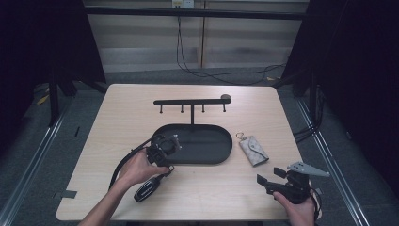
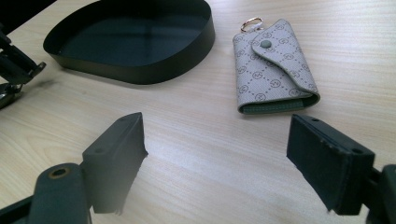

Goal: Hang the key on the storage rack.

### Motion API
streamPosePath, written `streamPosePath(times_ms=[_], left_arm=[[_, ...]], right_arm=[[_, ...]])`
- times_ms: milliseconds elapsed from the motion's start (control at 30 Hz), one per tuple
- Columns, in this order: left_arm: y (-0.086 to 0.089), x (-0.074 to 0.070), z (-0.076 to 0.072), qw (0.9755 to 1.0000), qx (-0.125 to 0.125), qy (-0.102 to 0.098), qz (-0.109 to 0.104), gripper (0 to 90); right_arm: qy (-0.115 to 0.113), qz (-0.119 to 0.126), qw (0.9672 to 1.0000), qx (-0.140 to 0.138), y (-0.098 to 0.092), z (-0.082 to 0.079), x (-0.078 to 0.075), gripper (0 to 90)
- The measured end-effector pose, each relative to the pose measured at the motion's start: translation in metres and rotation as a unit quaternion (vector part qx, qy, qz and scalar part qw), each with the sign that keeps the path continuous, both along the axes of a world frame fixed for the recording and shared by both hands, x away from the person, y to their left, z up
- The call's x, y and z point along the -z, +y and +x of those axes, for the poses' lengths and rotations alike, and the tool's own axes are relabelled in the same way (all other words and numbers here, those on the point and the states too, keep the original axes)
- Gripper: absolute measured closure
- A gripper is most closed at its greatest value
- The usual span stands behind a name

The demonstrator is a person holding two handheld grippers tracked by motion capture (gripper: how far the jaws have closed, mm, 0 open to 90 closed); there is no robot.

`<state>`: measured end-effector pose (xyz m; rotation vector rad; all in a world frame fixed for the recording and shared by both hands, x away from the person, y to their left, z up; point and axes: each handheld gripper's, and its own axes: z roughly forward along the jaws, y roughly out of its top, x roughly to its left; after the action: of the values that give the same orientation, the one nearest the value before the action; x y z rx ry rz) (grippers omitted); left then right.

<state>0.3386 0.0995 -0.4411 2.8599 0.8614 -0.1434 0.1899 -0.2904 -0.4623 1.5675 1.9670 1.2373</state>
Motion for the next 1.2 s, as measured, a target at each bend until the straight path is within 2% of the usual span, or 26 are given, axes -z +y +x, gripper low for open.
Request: streamPosePath(times_ms=[367,600,733,867,933,1067,1200], left_arm=[[0.014,-0.019,-0.004,0.9999,0.001,-0.010,-0.008,70.7],[0.024,-0.034,-0.002,0.9993,-0.008,-0.019,-0.031,70.8],[0.028,-0.040,-0.002,0.9992,-0.007,-0.023,-0.031,70.8],[0.034,-0.051,-0.002,0.9986,-0.019,-0.035,-0.035,70.8],[0.034,-0.053,-0.002,0.9985,-0.021,-0.032,-0.038,70.8],[0.036,-0.062,-0.001,0.9987,-0.018,-0.039,-0.028,70.8],[0.040,-0.073,0.001,0.9983,-0.016,-0.044,-0.033,70.8]], right_arm=[[0.001,-0.001,1.0000,0.002,0.000,0.000,0.000,19.2],[0.003,0.000,1.0000,0.003,0.000,0.000,0.000,19.4],[0.003,0.000,1.0000,0.003,0.000,0.001,0.001,19.3],[0.004,0.000,1.0000,0.004,0.000,0.000,0.000,19.4],[0.004,0.000,1.0000,0.004,0.000,0.001,0.000,19.4],[0.004,0.001,1.0000,0.006,-0.001,0.001,0.001,19.3],[0.004,0.001,1.0000,0.006,-0.001,0.001,0.001,19.3]])
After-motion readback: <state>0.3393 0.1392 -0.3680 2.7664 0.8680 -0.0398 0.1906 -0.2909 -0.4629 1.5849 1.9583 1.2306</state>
